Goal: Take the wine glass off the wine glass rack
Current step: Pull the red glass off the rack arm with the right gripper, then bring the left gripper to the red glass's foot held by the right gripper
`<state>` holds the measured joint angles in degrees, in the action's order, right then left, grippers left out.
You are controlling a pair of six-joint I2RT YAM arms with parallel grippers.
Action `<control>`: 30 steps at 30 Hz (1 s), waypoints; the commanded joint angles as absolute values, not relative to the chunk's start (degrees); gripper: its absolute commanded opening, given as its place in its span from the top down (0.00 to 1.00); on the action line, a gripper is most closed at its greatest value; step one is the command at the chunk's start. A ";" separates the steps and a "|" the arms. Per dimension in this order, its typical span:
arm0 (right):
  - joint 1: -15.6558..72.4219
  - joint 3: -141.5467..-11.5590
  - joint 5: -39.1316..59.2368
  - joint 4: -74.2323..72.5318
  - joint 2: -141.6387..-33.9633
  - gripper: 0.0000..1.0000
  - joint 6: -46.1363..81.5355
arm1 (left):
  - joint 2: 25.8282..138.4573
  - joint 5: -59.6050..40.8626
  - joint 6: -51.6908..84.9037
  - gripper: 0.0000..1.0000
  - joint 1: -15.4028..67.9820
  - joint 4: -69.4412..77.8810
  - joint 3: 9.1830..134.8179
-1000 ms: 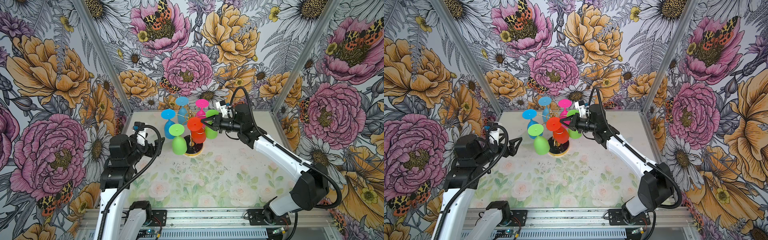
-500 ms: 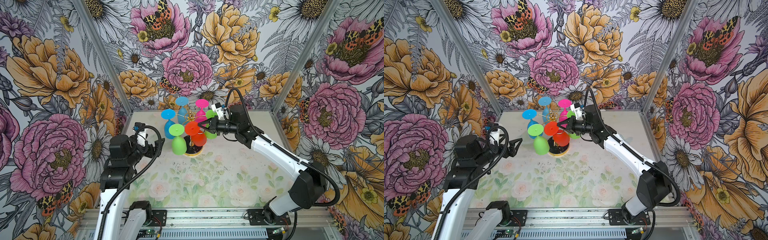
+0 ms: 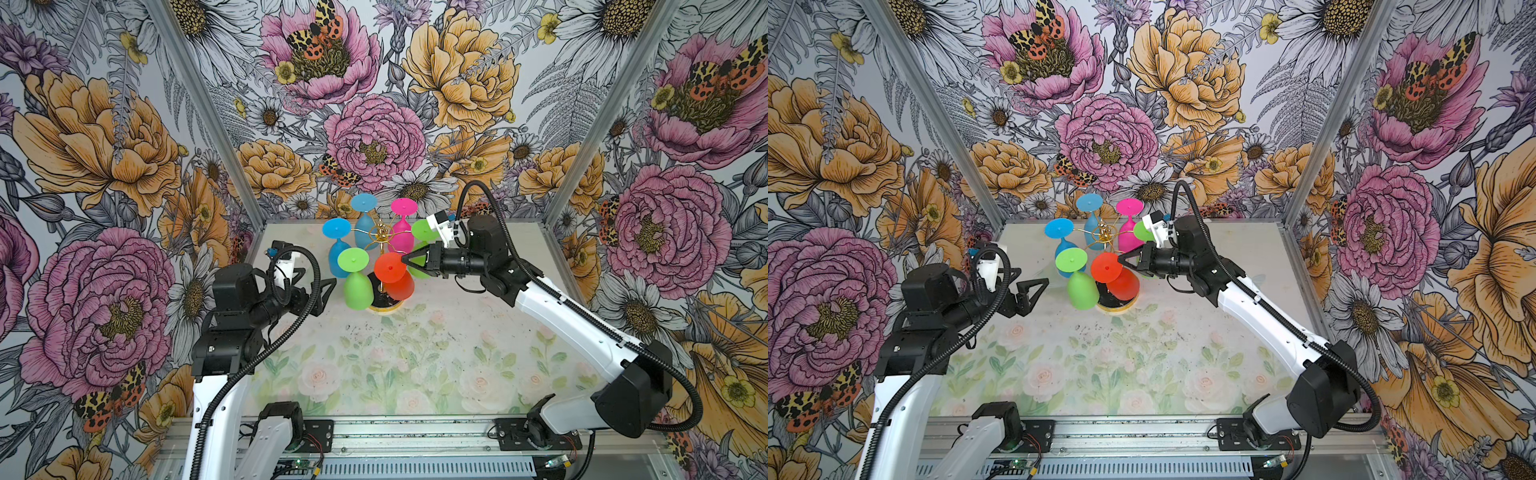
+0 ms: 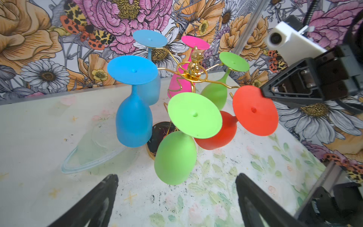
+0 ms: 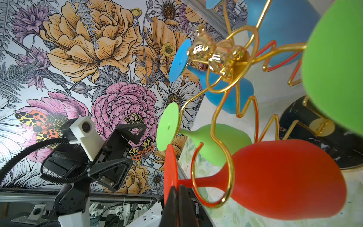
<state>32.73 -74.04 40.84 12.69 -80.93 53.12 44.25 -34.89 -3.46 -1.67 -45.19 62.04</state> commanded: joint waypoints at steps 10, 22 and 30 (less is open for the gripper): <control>33.23 -68.52 45.42 13.43 -73.96 1.00 45.99 | 43.13 -54.28 5.97 0.10 -0.87 -47.97 65.60; 33.13 -63.43 46.06 13.40 -67.58 1.00 40.50 | 49.81 -42.59 10.53 0.19 21.45 -47.76 66.91; 33.06 -61.20 45.65 13.31 -63.98 1.00 39.05 | 56.68 -41.49 13.99 0.37 29.56 -43.95 68.46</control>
<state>32.73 -61.63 45.12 14.39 -66.32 40.99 55.75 -43.13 11.73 28.69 -46.83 67.00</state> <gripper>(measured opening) 0.047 0.645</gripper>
